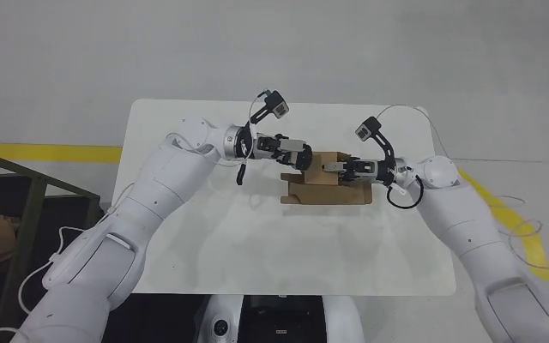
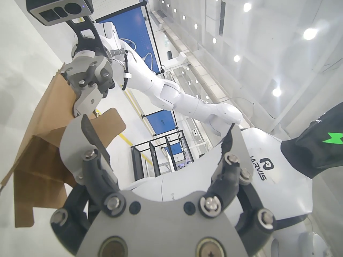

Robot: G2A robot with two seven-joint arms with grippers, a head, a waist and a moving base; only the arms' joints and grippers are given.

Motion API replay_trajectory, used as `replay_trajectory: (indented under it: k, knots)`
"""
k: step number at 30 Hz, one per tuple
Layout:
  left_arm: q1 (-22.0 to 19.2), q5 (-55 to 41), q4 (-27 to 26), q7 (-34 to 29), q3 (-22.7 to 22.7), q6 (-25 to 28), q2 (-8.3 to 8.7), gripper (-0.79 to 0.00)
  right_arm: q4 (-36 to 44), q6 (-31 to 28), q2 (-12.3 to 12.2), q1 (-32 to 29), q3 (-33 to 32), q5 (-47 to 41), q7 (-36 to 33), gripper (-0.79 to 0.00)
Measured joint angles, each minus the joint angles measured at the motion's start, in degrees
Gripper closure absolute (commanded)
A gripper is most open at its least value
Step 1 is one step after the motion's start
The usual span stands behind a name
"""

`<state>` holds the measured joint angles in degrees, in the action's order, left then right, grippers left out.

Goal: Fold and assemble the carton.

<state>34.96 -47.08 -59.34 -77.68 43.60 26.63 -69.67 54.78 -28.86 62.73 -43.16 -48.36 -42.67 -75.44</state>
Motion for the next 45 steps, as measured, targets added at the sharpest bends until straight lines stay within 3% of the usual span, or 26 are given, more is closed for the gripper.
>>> replay_trajectory:
  k: [27, 45]
  knots:
    - [-4.18, 8.23, 2.53, 1.90, -4.09, 1.90, -2.07, -0.785, -1.35, -0.07, 0.65, 0.53, 0.11, 0.22, 0.07, 0.000]
    - [0.85, 6.49, 2.83, 3.05, 2.13, 3.04, 0.93, -0.785, -0.72, -0.32, 0.13, -0.29, -2.05, -0.06, 0.32, 0.000]
